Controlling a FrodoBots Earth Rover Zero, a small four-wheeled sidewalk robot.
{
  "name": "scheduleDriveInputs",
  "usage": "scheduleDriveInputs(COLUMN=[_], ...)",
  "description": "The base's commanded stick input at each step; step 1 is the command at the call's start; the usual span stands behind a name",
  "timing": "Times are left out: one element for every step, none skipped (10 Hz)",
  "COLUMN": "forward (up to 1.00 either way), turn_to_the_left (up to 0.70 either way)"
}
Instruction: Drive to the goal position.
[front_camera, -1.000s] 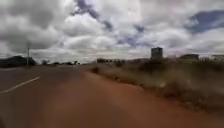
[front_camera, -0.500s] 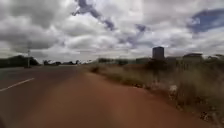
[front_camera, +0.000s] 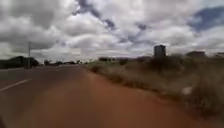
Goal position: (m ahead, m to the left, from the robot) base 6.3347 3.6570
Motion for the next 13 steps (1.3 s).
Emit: scheduleDriveInputs(forward=[0.85, 0.85, 0.85, 0.85, 0.85, 0.85, 0.85, 0.85, 0.85, 0.85, 0.85, 0.85, 0.85], turn_to_the_left=[0.0, 0.0, 0.0, 0.0, 0.0, 0.0, 0.0, 0.0, 0.0, 0.0, 0.0, 0.0, 0.01])
